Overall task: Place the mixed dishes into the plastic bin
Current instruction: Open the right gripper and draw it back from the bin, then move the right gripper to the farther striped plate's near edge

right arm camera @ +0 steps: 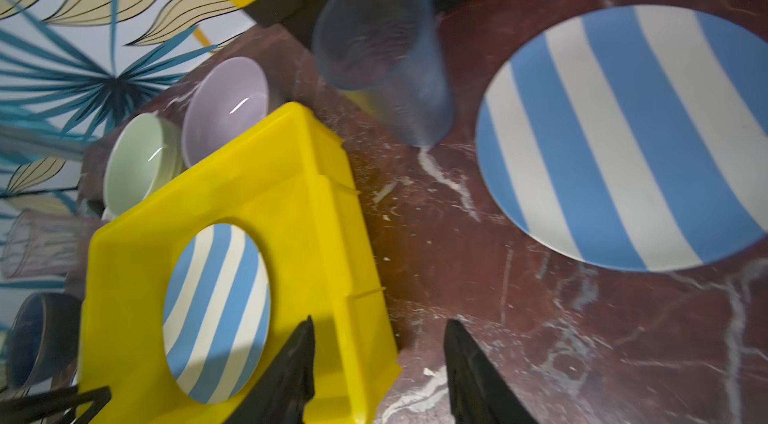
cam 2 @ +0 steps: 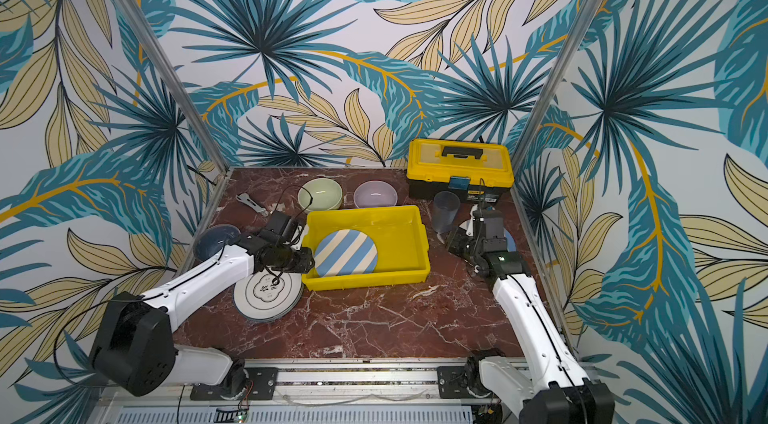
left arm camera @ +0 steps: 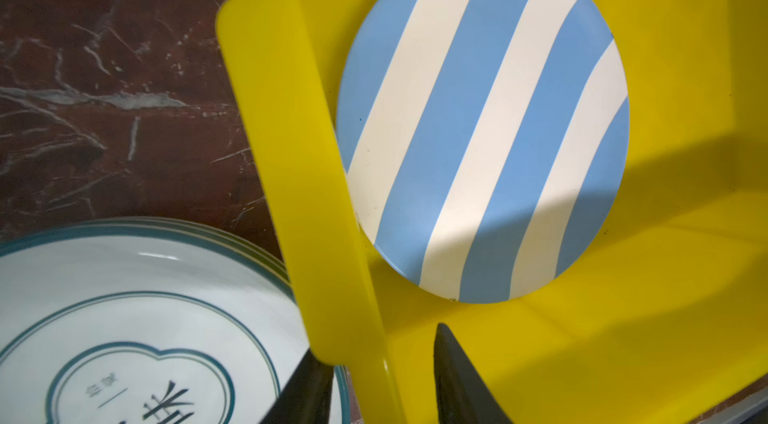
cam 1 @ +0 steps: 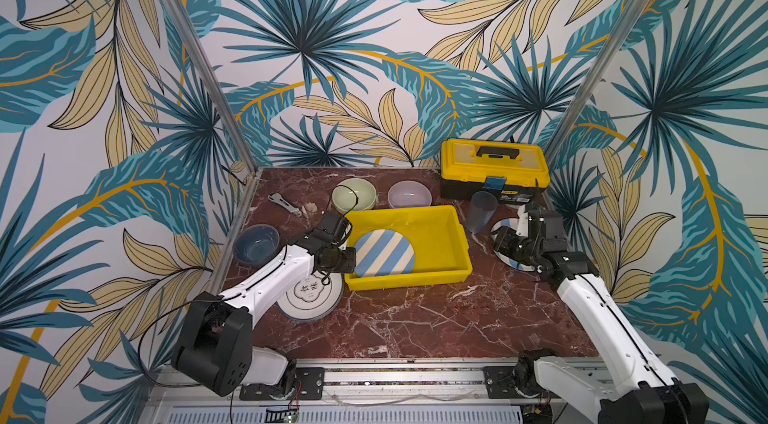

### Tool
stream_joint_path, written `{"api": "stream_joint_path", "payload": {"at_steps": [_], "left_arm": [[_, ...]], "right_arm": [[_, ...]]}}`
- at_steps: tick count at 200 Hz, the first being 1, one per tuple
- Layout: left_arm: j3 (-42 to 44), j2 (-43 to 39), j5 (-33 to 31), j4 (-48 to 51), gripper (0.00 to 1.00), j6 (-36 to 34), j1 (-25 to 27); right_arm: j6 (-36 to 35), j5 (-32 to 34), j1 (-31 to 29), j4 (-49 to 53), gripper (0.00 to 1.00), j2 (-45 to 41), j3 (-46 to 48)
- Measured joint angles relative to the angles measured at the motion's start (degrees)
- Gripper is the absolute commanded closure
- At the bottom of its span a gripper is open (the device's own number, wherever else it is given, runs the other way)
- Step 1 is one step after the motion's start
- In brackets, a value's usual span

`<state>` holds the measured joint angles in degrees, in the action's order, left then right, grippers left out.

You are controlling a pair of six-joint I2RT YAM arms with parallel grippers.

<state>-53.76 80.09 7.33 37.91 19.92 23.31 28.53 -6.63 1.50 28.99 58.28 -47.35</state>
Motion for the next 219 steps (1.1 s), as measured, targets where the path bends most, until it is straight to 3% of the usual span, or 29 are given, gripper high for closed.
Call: {"api": "stream_joint_path", "payload": {"at_steps": [57,91,142,219], "left_arm": [[0.00,-0.15,0.33,0.00,0.59,-0.22,0.02],[0.00,-0.15,0.42,-0.07,0.59,-0.24,0.02],[0.00,-0.15,0.48,-0.22,0.59,-0.22,0.02],[0.02,-0.15,0.55,-0.28,0.59,-0.22,0.00]], "right_arm": [[8.13,-8.68,17.16,-12.52,0.59,-1.31,14.12],[12.68,-11.74,23.76,-22.01,0.62,1.05,22.18],[16.15,-14.12,28.79,-33.03,0.63,6.10,27.50],[17.59,-14.99,31.52,-46.10,0.64,16.26,30.38]]}}
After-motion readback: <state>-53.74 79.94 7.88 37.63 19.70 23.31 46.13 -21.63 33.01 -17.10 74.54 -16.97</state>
